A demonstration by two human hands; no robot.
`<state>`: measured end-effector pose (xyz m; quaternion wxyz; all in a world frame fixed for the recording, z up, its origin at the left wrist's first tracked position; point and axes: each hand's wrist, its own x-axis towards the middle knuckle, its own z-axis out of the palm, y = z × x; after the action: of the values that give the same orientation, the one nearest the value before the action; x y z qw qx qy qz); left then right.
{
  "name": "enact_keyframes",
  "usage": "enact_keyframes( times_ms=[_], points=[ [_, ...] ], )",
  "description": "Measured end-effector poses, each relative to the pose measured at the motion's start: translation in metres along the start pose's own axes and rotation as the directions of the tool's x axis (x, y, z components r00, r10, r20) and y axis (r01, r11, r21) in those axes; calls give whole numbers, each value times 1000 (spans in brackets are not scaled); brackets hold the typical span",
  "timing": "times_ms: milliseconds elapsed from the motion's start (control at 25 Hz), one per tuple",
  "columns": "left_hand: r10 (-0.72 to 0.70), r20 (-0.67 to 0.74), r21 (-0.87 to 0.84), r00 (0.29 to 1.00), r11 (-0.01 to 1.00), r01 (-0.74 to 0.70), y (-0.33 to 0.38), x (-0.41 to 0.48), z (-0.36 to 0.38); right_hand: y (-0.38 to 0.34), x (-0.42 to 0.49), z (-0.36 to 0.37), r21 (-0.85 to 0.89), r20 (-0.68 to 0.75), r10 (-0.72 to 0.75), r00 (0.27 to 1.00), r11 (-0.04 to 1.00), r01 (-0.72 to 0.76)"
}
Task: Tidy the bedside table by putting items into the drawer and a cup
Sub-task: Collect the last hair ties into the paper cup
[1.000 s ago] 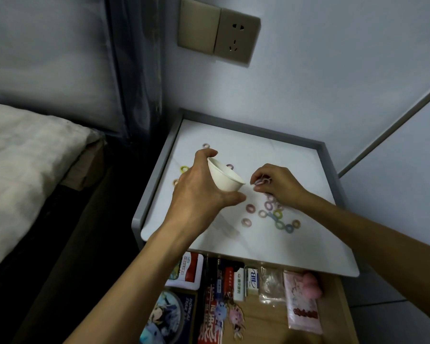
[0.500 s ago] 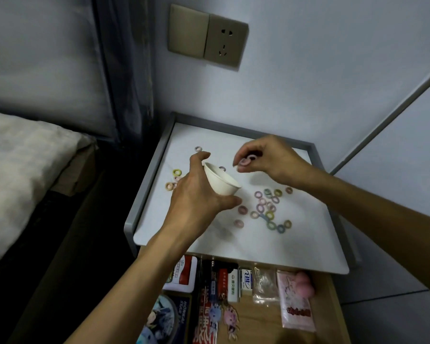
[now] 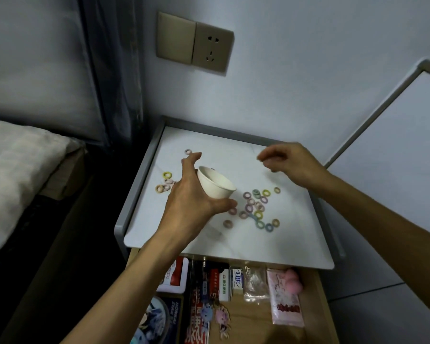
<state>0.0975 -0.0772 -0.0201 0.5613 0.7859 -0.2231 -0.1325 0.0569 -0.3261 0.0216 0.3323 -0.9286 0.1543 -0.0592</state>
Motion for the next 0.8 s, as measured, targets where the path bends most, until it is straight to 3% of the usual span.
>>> enact_keyframes(
  times_ms=[120,200,400,640,800],
  points=[
    [-7,19,-3,1000,1000,7,-3,2,3,69,2,10,-194,24,248,969,952,-239],
    [-20,16,-8,1000,1000,20,-4,3,4,91,-2,24,-207,57,292,955,939,-274],
    [-16,10,-10,1000,1000,16,-4,4,8,95,-6,58,-142,-23,150,988,978,-152],
    [-19,-16,-13,1000,1000,19,-5,4,9,80,-14,84,-201,-117,7,993,979,-31],
    [-13,-18,-15,1000,1000,13,-6,4,9,72,-13,85,-282,-79,17,997,959,-39]
  ],
)
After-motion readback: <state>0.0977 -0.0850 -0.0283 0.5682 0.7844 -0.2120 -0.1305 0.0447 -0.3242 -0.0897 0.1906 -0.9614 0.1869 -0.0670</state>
